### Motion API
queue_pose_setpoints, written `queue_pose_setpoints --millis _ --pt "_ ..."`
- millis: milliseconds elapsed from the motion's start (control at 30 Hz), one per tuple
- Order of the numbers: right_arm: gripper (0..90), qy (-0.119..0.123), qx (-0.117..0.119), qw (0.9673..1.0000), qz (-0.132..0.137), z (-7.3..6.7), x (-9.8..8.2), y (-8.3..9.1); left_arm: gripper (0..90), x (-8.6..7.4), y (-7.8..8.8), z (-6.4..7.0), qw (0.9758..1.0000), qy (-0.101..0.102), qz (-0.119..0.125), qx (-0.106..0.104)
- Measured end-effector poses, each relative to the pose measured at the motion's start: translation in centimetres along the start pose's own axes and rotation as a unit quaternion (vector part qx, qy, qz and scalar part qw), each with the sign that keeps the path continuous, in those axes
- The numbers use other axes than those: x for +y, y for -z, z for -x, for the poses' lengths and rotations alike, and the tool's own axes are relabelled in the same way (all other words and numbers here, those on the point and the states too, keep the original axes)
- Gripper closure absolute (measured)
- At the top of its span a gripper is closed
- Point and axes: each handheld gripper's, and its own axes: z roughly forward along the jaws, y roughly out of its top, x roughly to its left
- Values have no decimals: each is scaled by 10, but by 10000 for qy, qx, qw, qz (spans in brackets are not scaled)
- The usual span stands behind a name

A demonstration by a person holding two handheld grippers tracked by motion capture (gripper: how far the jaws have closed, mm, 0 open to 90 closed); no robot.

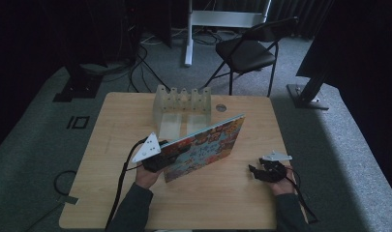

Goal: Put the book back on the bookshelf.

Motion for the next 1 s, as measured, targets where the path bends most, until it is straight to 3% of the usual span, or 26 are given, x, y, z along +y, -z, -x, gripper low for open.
queue_pose_setpoints --millis 167,400,567,1000 --pt "379 -118 -19 9999 71 4 -2 0 804 0 0 4 10000 25 0 66" --pt "348 -128 -9 9999 95 3 -4 -1 804 1 0 8 9999 5 -23 138" --pt "329 -123 12 9999 87 3 -4 -1 806 0 1 13 9995 -20 0 329" --pt "308 -99 44 9999 73 3 -3 -1 807 1 5 17 9989 -3 -28 462"
